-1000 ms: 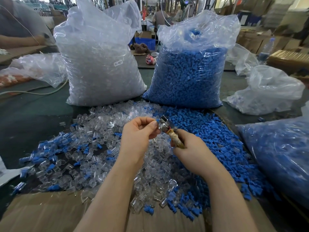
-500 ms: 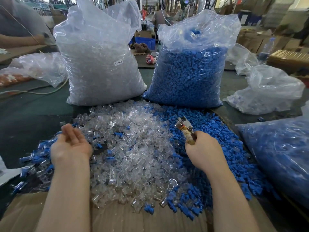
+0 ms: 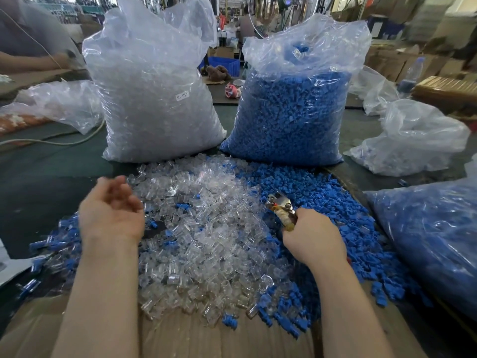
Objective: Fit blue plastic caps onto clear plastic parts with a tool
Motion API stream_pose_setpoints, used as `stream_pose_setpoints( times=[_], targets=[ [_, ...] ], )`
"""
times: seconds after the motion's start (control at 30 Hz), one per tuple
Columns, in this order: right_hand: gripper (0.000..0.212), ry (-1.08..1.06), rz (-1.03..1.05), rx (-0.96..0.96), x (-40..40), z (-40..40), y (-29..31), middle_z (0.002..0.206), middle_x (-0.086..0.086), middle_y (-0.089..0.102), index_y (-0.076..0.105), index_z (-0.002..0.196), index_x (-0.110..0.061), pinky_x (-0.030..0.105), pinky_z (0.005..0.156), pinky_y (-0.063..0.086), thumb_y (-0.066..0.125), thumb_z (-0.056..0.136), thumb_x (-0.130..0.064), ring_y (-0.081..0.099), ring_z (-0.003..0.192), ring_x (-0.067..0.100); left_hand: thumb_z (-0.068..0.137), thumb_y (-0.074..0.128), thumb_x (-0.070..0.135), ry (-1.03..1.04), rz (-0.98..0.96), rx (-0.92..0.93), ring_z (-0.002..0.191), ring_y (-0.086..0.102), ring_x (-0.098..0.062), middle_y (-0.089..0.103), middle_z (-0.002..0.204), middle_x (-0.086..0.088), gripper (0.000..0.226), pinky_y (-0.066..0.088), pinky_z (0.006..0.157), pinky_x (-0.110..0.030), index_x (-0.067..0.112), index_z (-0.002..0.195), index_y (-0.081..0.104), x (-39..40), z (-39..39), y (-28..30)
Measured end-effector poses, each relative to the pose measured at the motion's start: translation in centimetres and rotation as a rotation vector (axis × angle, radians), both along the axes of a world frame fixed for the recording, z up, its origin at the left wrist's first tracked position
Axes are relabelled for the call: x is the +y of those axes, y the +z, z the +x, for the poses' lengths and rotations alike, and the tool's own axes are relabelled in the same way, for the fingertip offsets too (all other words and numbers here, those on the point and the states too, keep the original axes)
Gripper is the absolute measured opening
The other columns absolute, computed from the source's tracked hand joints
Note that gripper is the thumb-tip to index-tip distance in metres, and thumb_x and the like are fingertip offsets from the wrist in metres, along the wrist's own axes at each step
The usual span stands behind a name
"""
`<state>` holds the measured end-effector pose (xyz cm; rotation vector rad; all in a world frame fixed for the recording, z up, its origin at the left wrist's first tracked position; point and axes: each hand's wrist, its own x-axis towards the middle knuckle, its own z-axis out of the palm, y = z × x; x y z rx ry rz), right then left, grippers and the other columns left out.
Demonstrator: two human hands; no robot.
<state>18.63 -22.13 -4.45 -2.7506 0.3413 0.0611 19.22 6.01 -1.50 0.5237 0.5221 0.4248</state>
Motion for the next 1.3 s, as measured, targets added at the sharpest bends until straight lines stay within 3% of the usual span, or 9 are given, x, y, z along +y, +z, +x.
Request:
stream_pose_setpoints(
  times=[0.2, 0.33, 0.4, 0.5, 0.6, 0.77, 0.93, 1.13, 1.3],
  targets=[
    [0.007, 0.027, -0.012, 0.051, 0.5, -0.1, 0.4, 0.079, -0.001, 0.059, 0.056, 0.088, -0.022, 0.031, 0.059, 0.042, 0.06, 0.083, -0.026, 0.056, 0.07, 0.022, 0.088, 0.071, 0.025, -0.506, 1.119, 0.211, 0.079, 0.062, -0.008, 0.07, 0.087, 0.007, 0.006, 0.046, 0.066, -0.021, 0.024, 0.092, 0.067, -5.6, 0.2, 0.1],
    [0.011, 0.015, -0.023, 0.057, 0.7, -0.2, 0.7, 0.079, -0.001, 0.055, 0.052, 0.087, -0.021, 0.032, 0.062, 0.041, 0.061, 0.084, -0.028, 0.055, 0.074, 0.025, 0.085, 0.074, 0.034, -0.561, 1.736, 0.433, 0.083, 0.062, -0.014, 0.064, 0.095, 0.005, 0.02, 0.052, 0.077, -0.033, 0.023, 0.097, 0.062, -7.4, 0.1, -1.0],
    [0.014, 0.014, -0.038, 0.049, 0.8, -0.2, 0.7, 0.077, -0.002, 0.053, 0.049, 0.083, -0.022, 0.032, 0.06, 0.04, 0.062, 0.084, -0.028, 0.053, 0.071, 0.024, 0.086, 0.073, 0.037, -0.571, 1.931, 0.554, 0.09, 0.061, -0.02, 0.062, 0.105, -0.002, 0.029, 0.048, 0.08, -0.034, 0.018, 0.105, 0.061, -7.5, 0.1, -1.2],
    [0.019, 0.001, -0.048, 0.034, 1.0, -0.3, 0.6, 0.073, -0.002, 0.052, 0.045, 0.076, -0.022, 0.03, 0.053, 0.036, 0.062, 0.084, -0.027, 0.047, 0.06, 0.016, 0.088, 0.072, 0.033, -0.605, 1.987, 0.583, 0.072, 0.061, -0.013, 0.066, 0.083, 0.0, 0.018, 0.046, 0.063, -0.027, 0.017, 0.086, 0.064, -7.6, 0.0, -1.0],
    [0.021, -0.018, -0.042, 0.028, 1.1, -0.2, 0.4, 0.073, -0.002, 0.051, 0.044, 0.075, -0.022, 0.028, 0.047, 0.03, 0.061, 0.086, -0.028, 0.044, 0.058, 0.014, 0.088, 0.07, 0.016, -0.625, 1.885, 0.511, 0.057, 0.06, -0.005, 0.064, 0.066, 0.007, 0.021, 0.038, 0.049, -0.021, 0.024, 0.073, 0.058, -7.5, 0.0, -1.2],
    [0.022, -0.04, -0.016, -0.011, 1.1, -0.2, 0.1, 0.073, -0.001, 0.053, 0.043, 0.074, -0.022, 0.027, 0.047, 0.031, 0.061, 0.086, -0.028, 0.047, 0.059, 0.016, 0.085, 0.075, 0.023, -0.623, 1.871, 0.433, 0.072, 0.06, -0.006, 0.064, 0.077, 0.009, 0.014, 0.048, 0.066, -0.029, 0.025, 0.084, 0.061, -7.2, 0.3, -1.5],
    [0.022, -0.052, -0.015, -0.081, 1.1, -0.1, 0.3, 0.072, -0.003, 0.05, 0.042, 0.077, -0.022, 0.028, 0.048, 0.03, 0.059, 0.088, -0.031, 0.044, 0.059, 0.014, 0.084, 0.073, 0.016, -0.621, 1.95, 0.251, 0.073, 0.054, -0.003, 0.055, 0.092, 0.01, 0.022, 0.044, 0.063, -0.026, 0.032, 0.086, 0.059, -7.8, 0.2, -1.7],
    [0.024, -0.087, 0.071, -0.212, 1.2, -0.1, 0.4, 0.071, -0.003, 0.053, 0.044, 0.077, -0.022, 0.029, 0.048, 0.029, 0.058, 0.091, -0.036, 0.046, 0.06, 0.013, 0.09, 0.07, 0.032, -0.734, 2.019, 0.229, 0.079, 0.055, -0.004, 0.052, 0.107, 0.004, 0.023, 0.046, 0.076, -0.024, 0.034, 0.113, 0.07, -8.4, 0.3, -2.0],
    [0.019, -0.079, 0.165, -0.281, 1.3, 0.0, 0.3, 0.075, -0.005, 0.057, 0.051, 0.084, -0.024, 0.032, 0.053, 0.035, 0.058, 0.091, -0.039, 0.05, 0.065, 0.015, 0.089, 0.071, 0.033, -0.691, 1.982, 0.212, 0.074, 0.055, 0.0, 0.055, 0.101, 0.008, 0.012, 0.036, 0.058, -0.012, 0.029, 0.1, 0.07, -8.9, 0.2, -2.0]
  ],
)
